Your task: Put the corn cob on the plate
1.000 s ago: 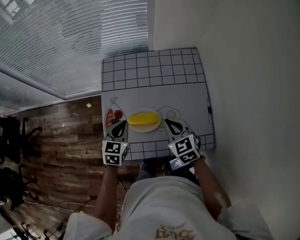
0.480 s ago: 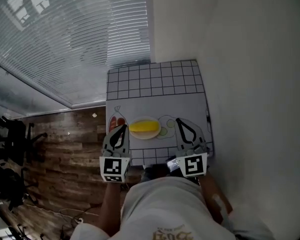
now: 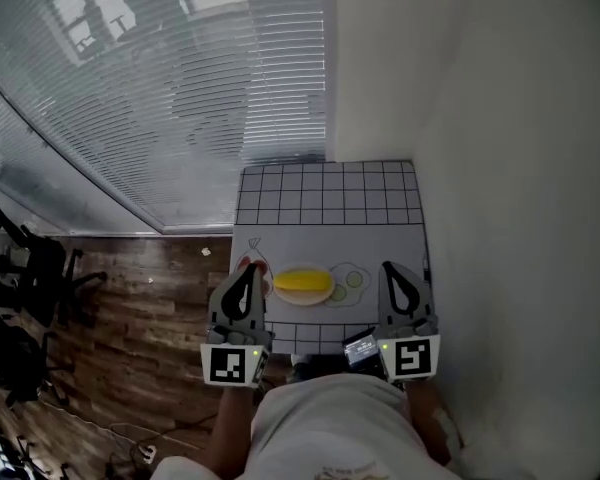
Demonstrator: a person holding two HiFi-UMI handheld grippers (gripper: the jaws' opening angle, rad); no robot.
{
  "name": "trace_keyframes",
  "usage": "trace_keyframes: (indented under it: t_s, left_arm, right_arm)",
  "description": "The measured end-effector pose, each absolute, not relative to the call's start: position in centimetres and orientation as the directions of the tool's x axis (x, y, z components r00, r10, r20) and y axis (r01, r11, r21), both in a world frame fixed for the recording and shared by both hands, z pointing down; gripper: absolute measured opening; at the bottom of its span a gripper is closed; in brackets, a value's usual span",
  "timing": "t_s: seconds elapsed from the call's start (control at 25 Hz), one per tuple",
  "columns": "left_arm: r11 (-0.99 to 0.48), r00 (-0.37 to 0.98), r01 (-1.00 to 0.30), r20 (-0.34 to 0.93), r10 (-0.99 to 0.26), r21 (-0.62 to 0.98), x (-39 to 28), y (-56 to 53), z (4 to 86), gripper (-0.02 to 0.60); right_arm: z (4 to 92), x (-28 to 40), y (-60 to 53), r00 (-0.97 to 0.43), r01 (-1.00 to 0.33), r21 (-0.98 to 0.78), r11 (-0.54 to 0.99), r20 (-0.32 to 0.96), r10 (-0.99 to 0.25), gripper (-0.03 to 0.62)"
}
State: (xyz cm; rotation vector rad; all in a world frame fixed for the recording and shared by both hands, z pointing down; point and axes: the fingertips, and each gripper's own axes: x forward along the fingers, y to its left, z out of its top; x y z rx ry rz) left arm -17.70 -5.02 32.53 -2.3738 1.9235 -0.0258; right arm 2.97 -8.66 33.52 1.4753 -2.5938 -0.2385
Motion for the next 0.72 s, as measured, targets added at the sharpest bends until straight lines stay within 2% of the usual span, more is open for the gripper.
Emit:
trace_keyframes:
  t_s: [0.72]
  left_arm:
    - [-0.169,0.168,-0.986,0.013,-0.986,-0.015,-18.7,-5.3,34.4,0.006]
  right_arm:
    - [34.7,2.1,-9.5,-0.517,-0.826,0.212,0.523,0.087,-0.852,0.006]
